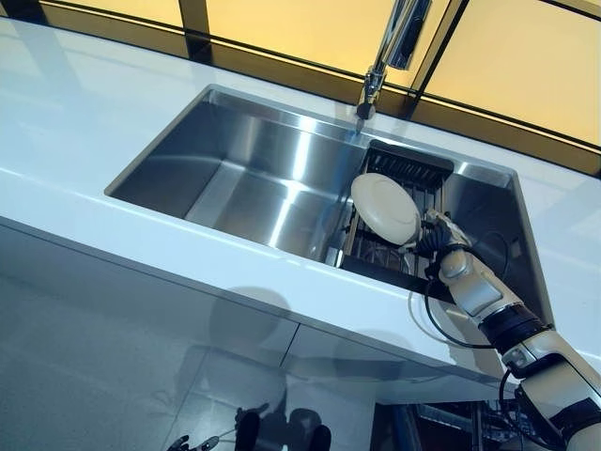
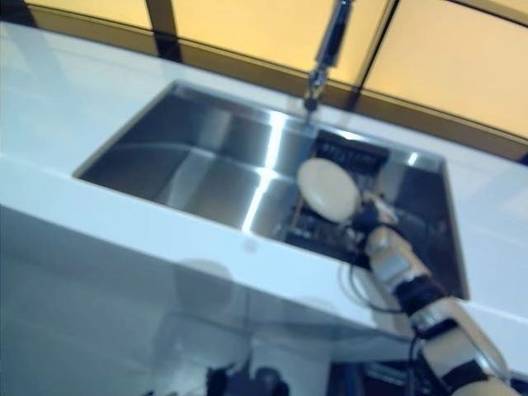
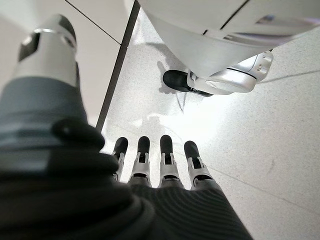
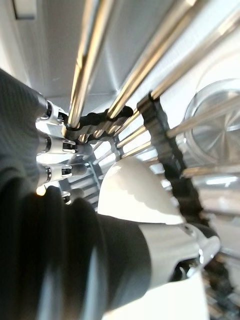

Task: Take plates into dishwasher

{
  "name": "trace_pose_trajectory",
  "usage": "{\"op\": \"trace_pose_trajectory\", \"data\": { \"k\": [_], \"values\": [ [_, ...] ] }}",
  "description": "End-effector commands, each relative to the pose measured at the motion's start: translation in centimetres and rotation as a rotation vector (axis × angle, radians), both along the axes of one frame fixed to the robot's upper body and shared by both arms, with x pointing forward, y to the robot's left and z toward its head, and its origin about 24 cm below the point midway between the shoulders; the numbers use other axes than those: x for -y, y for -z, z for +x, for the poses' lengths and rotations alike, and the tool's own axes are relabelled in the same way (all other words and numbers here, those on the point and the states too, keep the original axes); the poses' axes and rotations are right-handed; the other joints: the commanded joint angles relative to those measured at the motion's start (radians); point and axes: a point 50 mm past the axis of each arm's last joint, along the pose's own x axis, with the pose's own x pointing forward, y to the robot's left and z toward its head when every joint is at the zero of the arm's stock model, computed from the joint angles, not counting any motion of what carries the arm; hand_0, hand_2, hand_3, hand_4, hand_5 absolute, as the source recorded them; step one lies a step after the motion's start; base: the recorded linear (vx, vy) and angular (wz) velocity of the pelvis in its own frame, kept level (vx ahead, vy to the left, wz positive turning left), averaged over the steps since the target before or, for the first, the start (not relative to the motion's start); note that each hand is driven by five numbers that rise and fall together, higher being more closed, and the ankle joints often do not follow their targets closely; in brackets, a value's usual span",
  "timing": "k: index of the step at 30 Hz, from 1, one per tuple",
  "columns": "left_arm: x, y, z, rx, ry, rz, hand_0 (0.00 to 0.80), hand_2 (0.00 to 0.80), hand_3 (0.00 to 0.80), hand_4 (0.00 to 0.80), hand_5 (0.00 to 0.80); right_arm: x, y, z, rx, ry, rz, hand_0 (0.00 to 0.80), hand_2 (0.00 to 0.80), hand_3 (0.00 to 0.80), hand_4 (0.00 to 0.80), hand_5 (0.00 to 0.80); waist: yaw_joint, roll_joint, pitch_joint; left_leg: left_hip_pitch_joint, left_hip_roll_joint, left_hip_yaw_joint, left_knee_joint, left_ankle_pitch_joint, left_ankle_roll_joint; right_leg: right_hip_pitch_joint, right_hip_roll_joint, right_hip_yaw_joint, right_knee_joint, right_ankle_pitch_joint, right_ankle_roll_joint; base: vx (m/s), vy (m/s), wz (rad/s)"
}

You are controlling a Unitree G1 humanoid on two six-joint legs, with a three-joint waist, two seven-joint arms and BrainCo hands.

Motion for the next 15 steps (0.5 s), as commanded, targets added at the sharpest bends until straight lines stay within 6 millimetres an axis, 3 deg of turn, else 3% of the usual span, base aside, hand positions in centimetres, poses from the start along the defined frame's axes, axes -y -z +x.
{"op": "trace_pose_trajectory", "data": {
  "k": [1, 9, 15],
  "values": [
    [1.1, 0.5, -0.3, -0.030, 0.048, 0.015, 0.000, 0.000, 0.000, 0.000, 0.000, 0.3, 1.1, -0.5, 0.027, 0.060, 0.046, 0.000, 0.000, 0.000, 0.000, 0.000, -0.004, 0.015, -0.039, -0.011, -0.008, 0.037, -0.010, -0.019, 0.011, 0.009, -0.044, 0.016, -0.002, 0.008, 0.083, 0.000, 0.000, 0.00],
    [1.7, 0.9, -1.1, -0.051, 0.056, 0.011, 0.000, 0.000, 0.000, 0.000, 0.000, -0.8, 1.3, -0.9, 0.187, 0.136, 0.136, 0.000, 0.000, 0.000, 0.000, 0.000, -0.004, 0.030, -0.056, -0.003, -0.013, 0.034, -0.010, -0.022, 0.013, 0.013, -0.045, 0.021, -0.002, 0.005, 0.081, 0.000, 0.000, 0.00],
    [2.4, 1.1, -1.2, -0.058, 0.063, 0.003, 0.000, 0.000, 0.000, 0.000, 0.000, -1.7, 1.8, -1.1, 0.239, 0.158, 0.097, 0.000, 0.000, 0.000, 0.000, 0.000, 0.001, 0.043, -0.062, -0.003, -0.015, 0.031, -0.010, -0.023, 0.015, 0.014, -0.046, 0.023, -0.002, 0.004, 0.080, 0.000, 0.000, 0.00]
  ]
}}
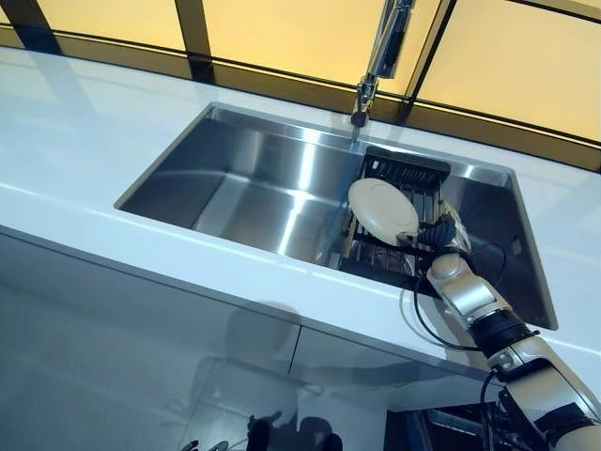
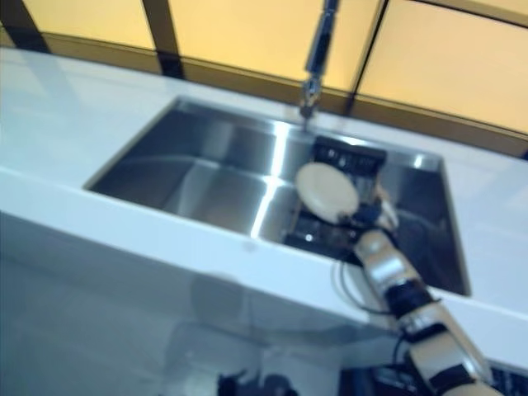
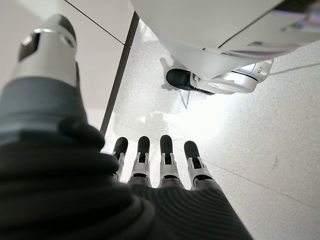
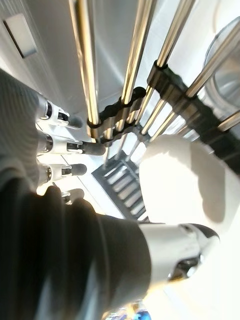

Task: Take plates into dishwasher

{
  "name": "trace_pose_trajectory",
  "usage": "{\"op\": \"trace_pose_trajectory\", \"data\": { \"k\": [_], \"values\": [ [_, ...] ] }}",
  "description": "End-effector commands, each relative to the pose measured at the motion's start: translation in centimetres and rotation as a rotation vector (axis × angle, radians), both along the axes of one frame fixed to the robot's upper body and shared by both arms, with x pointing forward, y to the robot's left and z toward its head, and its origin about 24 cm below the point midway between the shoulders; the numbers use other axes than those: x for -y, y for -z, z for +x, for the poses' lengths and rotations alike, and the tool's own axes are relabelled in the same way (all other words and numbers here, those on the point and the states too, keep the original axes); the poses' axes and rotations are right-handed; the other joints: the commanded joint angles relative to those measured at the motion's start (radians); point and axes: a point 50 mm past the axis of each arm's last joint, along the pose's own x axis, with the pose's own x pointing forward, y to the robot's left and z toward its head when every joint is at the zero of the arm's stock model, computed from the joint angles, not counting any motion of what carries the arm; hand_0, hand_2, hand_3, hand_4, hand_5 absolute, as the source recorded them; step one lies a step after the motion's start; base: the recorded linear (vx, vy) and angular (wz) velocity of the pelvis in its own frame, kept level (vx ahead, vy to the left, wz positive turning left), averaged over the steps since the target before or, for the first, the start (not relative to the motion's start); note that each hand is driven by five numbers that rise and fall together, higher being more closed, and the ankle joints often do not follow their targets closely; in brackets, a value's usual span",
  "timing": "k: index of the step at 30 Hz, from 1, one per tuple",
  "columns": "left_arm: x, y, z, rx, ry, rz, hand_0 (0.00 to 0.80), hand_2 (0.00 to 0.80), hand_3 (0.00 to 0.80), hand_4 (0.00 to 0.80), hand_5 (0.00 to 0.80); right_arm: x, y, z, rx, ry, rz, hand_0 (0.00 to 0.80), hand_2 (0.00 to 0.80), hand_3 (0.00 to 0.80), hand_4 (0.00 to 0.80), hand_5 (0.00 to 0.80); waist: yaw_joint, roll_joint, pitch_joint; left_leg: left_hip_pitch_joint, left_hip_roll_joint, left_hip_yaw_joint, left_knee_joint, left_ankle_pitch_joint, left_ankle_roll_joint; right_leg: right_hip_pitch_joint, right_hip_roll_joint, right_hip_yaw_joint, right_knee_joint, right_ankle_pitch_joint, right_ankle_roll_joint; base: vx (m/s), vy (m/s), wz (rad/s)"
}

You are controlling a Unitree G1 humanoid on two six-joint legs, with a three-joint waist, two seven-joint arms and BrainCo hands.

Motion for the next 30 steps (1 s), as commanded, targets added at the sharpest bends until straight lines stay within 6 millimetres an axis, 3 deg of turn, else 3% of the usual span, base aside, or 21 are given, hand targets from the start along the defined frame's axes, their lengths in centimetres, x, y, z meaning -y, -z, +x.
{"op": "trace_pose_trajectory", "data": {
  "k": [1, 13, 21, 27, 30],
  "values": [
    [0.6, 0.4, -0.5, -0.035, 0.059, 0.034, 0.000, 0.000, 0.000, 0.000, 0.000, -0.9, 1.3, -0.7, 0.025, -0.007, -0.068, 0.000, 0.000, 0.000, 0.000, 0.000, 0.003, -0.015, -0.028, -0.020, -0.015, 0.032, -0.009, -0.023, 0.015, -0.004, -0.046, 0.022, -0.002, 0.005, 0.081, 0.000, 0.000, 0.00],
    [0.1, 0.2, -0.5, -0.029, 0.069, 0.037, 0.000, 0.000, 0.000, 0.000, 0.000, -2.8, 0.3, -0.5, -0.056, -0.203, -0.403, 0.000, 0.000, 0.000, 0.000, 0.000, 0.009, -0.027, -0.028, -0.028, -0.015, 0.032, -0.009, -0.022, 0.017, -0.010, -0.048, 0.012, -0.002, 0.007, 0.085, 0.000, 0.000, 0.00],
    [-0.7, 0.1, -0.4, -0.031, 0.047, 0.046, 0.000, 0.000, 0.000, 0.000, 0.000, -2.1, -0.4, -0.9, -0.148, -0.284, -0.407, 0.000, 0.000, 0.000, 0.000, 0.000, 0.000, -0.046, -0.034, -0.025, -0.010, 0.041, -0.009, -0.024, 0.017, -0.008, -0.044, 0.013, -0.002, 0.009, 0.088, 0.000, 0.000, 0.00],
    [-1.5, -0.1, -0.5, -0.031, 0.028, 0.061, 0.000, 0.000, 0.000, 0.000, 0.000, 0.6, -3.1, -1.3, -0.162, -0.236, -0.506, 0.000, 0.000, 0.000, 0.000, 0.000, -0.013, -0.062, -0.036, -0.016, -0.003, 0.049, -0.009, -0.026, 0.016, -0.003, -0.039, 0.018, -0.002, 0.014, 0.094, 0.005, -0.017, 0.00],
    [-2.1, -0.3, -0.6, -0.035, 0.022, 0.073, 0.000, 0.000, 0.000, 0.000, 0.000, 1.8, -6.3, -1.5, -0.116, -0.199, -0.593, 0.000, 0.000, 0.000, 0.000, 0.000, -0.018, -0.075, -0.041, -0.010, 0.001, 0.053, -0.009, -0.027, 0.014, 0.001, -0.035, 0.022, -0.002, 0.016, 0.097, 0.011, -0.024, -0.01]
  ]
}}
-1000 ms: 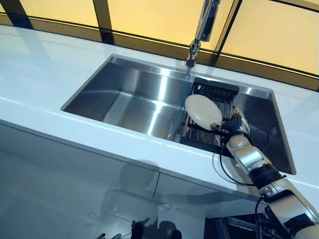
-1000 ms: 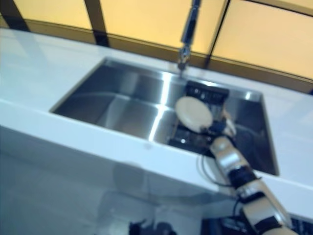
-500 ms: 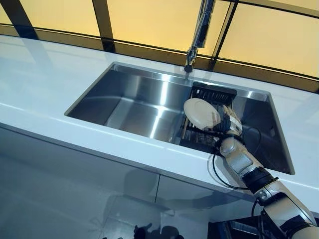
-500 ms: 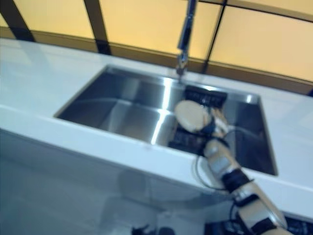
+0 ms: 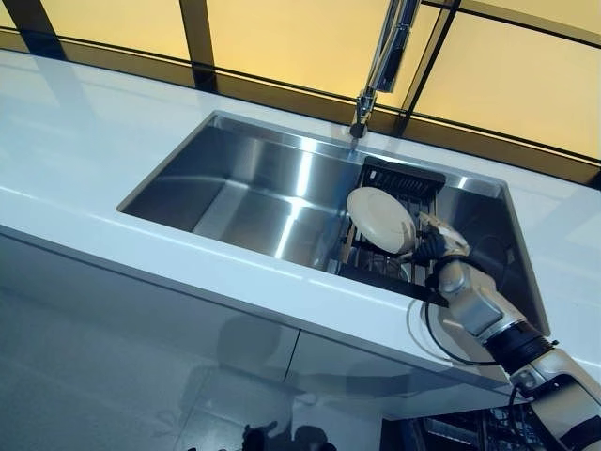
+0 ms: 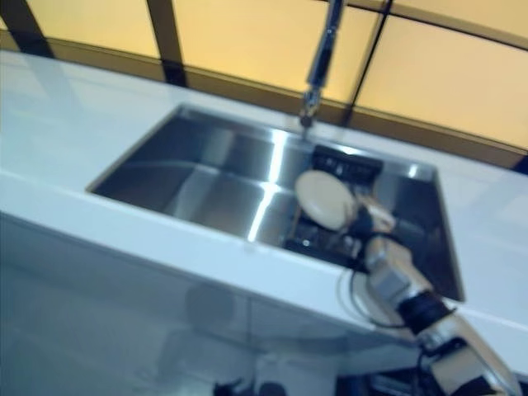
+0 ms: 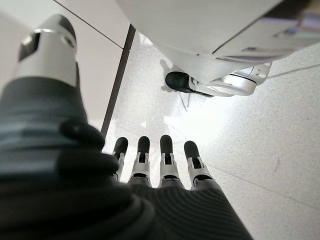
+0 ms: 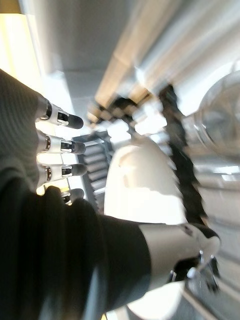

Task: Take plates into dishwasher

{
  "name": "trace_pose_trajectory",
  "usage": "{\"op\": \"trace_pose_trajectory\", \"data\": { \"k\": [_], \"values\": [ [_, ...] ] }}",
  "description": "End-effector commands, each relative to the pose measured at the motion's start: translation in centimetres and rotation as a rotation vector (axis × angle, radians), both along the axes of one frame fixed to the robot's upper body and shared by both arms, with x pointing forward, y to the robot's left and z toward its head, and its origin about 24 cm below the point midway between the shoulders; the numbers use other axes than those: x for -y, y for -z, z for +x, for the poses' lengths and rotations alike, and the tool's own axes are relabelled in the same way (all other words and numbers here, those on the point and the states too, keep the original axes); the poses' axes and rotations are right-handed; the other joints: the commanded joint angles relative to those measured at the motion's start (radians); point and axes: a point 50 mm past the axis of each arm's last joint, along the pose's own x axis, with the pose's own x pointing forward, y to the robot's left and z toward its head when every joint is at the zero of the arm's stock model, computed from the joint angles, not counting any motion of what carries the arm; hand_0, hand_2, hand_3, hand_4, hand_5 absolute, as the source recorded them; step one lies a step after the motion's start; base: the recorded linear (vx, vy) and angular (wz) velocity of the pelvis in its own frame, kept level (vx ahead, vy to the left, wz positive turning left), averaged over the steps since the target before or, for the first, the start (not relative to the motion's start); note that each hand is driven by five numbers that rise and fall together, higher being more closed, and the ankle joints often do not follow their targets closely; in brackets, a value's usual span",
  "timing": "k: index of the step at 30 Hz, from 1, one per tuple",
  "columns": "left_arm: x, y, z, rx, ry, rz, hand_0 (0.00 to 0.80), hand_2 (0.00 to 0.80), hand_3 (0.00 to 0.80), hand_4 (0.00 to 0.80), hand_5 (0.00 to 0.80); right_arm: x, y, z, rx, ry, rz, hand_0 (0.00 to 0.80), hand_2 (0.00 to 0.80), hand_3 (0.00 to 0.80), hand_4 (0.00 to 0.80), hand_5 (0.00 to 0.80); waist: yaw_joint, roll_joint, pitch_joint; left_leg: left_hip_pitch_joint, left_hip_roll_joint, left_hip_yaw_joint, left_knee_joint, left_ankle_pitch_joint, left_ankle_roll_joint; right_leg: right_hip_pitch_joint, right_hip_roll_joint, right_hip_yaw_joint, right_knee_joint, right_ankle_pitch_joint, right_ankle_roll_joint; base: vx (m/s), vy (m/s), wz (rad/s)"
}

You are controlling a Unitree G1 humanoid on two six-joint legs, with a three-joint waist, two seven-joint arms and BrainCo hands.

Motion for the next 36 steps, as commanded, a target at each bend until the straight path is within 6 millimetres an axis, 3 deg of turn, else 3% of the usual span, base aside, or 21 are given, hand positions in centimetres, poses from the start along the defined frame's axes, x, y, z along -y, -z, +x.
{"op": "trace_pose_trajectory", "data": {
  "k": [1, 5, 8, 15, 21, 24, 28, 36],
  "values": [
    [-1.0, -0.2, 0.1, -0.010, -0.004, 0.030, 0.000, 0.000, 0.000, 0.000, 0.000, 0.8, -5.5, -0.2, 0.155, -0.004, -0.131, 0.000, 0.000, 0.000, 0.000, 0.000, -0.008, -0.019, -0.010, 0.006, -0.002, 0.053, -0.005, -0.028, 0.014, 0.018, -0.037, 0.023, -0.002, 0.017, 0.097, 0.000, 0.000, 0.00],
    [-1.5, -0.3, 0.0, -0.020, -0.010, 0.041, 0.000, 0.000, 0.000, 0.000, 0.000, 1.9, -9.0, -0.9, 0.196, -0.006, -0.189, 0.000, 0.000, 0.000, 0.000, 0.000, -0.015, -0.030, -0.020, 0.012, 0.000, 0.056, -0.005, -0.030, 0.014, 0.022, -0.034, 0.028, -0.002, 0.017, 0.100, 0.013, -0.008, -0.03],
    [-1.7, -0.2, -0.3, -0.029, -0.016, 0.045, 0.000, 0.000, 0.000, 0.000, 0.000, 2.1, -10.4, -1.3, 0.203, -0.019, -0.209, 0.000, 0.000, 0.000, 0.000, 0.000, -0.020, -0.034, -0.030, 0.017, 0.000, 0.058, -0.005, -0.032, 0.015, 0.025, -0.032, 0.032, -0.002, 0.016, 0.101, 0.021, -0.006, -0.04],
    [-1.8, -0.2, -0.7, -0.040, -0.019, 0.051, 0.000, 0.000, 0.000, 0.000, 0.000, 2.6, -12.3, -1.8, 0.232, -0.014, -0.194, 0.000, 0.000, 0.000, 0.000, 0.000, -0.027, -0.044, -0.044, 0.024, 0.003, 0.068, -0.005, -0.036, 0.014, 0.031, -0.029, 0.036, -0.002, 0.011, 0.101, 0.007, -0.005, -0.01],
    [-1.9, -0.1, -0.6, -0.050, -0.016, 0.055, 0.000, 0.000, 0.000, 0.000, 0.000, 1.8, -13.4, -1.7, 0.255, -0.050, -0.181, 0.000, 0.000, 0.000, 0.000, 0.000, -0.026, -0.049, -0.054, 0.029, 0.003, 0.068, -0.005, -0.038, 0.013, 0.035, -0.030, 0.036, -0.002, 0.009, 0.103, 0.000, 0.000, 0.00],
    [-1.8, -0.2, -0.5, -0.050, -0.010, 0.055, 0.000, 0.000, 0.000, 0.000, 0.000, 1.0, -13.2, -1.6, 0.250, -0.080, -0.170, 0.000, 0.000, 0.000, 0.000, 0.000, -0.024, -0.049, -0.055, 0.029, 0.002, 0.066, -0.005, -0.038, 0.013, 0.035, -0.031, 0.037, -0.002, 0.008, 0.102, 0.000, 0.000, 0.00],
    [-1.5, -0.1, -0.3, -0.048, -0.007, 0.051, 0.000, 0.000, 0.000, 0.000, 0.000, -0.7, -11.1, -0.8, 0.201, -0.127, -0.139, 0.000, 0.000, 0.000, 0.000, 0.000, -0.016, -0.045, -0.051, 0.028, 0.000, 0.062, -0.005, -0.037, 0.015, 0.035, -0.033, 0.035, -0.002, 0.009, 0.099, 0.000, 0.000, 0.00],
    [-1.1, -0.2, 0.3, -0.021, 0.012, 0.046, 0.000, 0.000, 0.000, 0.000, 0.000, -1.8, -6.9, 0.5, 0.135, -0.130, -0.078, 0.000, 0.000, 0.000, 0.000, 0.000, 0.006, -0.033, -0.018, 0.010, -0.003, 0.049, -0.005, -0.033, 0.017, 0.025, -0.039, 0.022, -0.002, 0.010, 0.096, -0.020, -0.005, 0.01]
  ]
}}
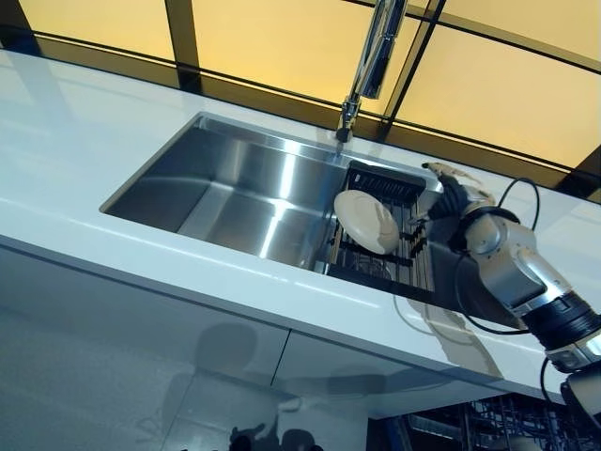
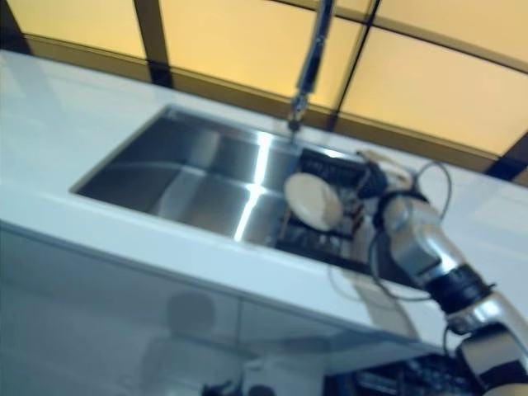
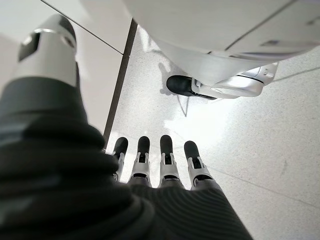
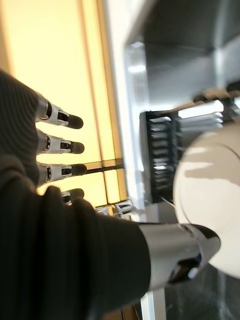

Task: Take plates into dishwasher

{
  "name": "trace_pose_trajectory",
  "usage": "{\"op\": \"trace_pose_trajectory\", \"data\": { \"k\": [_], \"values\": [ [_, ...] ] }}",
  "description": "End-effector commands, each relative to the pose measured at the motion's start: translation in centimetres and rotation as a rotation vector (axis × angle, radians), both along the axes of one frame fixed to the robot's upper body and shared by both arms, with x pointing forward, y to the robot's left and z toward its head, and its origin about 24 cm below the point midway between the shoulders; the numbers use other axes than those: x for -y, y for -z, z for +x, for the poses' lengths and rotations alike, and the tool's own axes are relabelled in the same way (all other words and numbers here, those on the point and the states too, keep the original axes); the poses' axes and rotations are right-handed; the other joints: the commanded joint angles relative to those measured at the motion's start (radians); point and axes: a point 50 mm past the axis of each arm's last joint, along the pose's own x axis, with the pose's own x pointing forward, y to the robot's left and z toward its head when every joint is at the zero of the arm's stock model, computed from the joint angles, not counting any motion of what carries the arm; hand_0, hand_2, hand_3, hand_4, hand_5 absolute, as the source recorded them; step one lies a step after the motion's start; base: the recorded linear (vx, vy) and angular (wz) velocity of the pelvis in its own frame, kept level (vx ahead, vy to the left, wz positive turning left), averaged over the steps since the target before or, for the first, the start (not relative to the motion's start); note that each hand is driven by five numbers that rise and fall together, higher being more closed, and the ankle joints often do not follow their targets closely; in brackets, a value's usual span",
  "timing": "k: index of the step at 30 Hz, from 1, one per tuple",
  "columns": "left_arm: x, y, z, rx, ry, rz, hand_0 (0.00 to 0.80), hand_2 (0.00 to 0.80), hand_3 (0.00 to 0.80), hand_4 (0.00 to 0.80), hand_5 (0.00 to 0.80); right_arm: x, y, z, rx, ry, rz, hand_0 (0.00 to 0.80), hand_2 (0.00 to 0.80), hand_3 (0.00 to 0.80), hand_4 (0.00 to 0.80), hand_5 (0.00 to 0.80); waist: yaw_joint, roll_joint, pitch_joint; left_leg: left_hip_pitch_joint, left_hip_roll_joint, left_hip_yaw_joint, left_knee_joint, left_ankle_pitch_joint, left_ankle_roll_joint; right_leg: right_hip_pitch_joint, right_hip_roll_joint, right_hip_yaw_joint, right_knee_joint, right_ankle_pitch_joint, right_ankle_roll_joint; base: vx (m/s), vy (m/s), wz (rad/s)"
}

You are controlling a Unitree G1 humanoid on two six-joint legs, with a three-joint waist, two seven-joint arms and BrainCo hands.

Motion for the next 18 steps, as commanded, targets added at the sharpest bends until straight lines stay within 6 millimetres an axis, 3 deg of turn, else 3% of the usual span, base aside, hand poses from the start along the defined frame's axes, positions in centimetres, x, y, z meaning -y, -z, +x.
{"op": "trace_pose_trajectory", "data": {
  "k": [1, 5, 18],
  "values": [
    [-0.2, -0.1, 0.5, -0.001, 0.025, 0.025, 0.000, 0.000, 0.000, 0.000, 0.000, 0.0, -1.3, 0.3, 0.078, 0.005, -0.047, 0.000, 0.000, 0.000, 0.000, 0.000, 0.018, 0.005, -0.018, -0.019, -0.004, 0.031, -0.005, -0.032, 0.018, 0.004, -0.041, 0.006, -0.002, 0.013, 0.092, -0.031, -0.001, 0.05],
    [-0.1, -0.2, 1.1, 0.017, 0.042, 0.020, 0.000, 0.000, 0.000, 0.000, 0.000, -0.7, -0.3, 1.0, 0.053, 0.000, -0.048, 0.000, 0.000, 0.000, 0.000, 0.000, 0.028, 0.012, -0.001, -0.033, -0.007, 0.025, -0.005, -0.028, 0.019, -0.007, -0.044, -0.003, -0.002, 0.014, 0.089, -0.040, 0.008, 0.06],
    [-0.2, -0.5, 1.9, 0.041, 0.056, 0.019, 0.000, 0.000, 0.000, 0.000, 0.000, -0.9, 0.0, 1.6, 0.024, 0.012, -0.120, 0.000, 0.000, 0.000, 0.000, 0.000, 0.040, 0.011, 0.032, -0.063, -0.006, 0.018, -0.005, -0.018, 0.019, -0.031, -0.047, -0.016, -0.002, 0.020, 0.088, -0.014, 0.000, 0.02]
  ]
}}
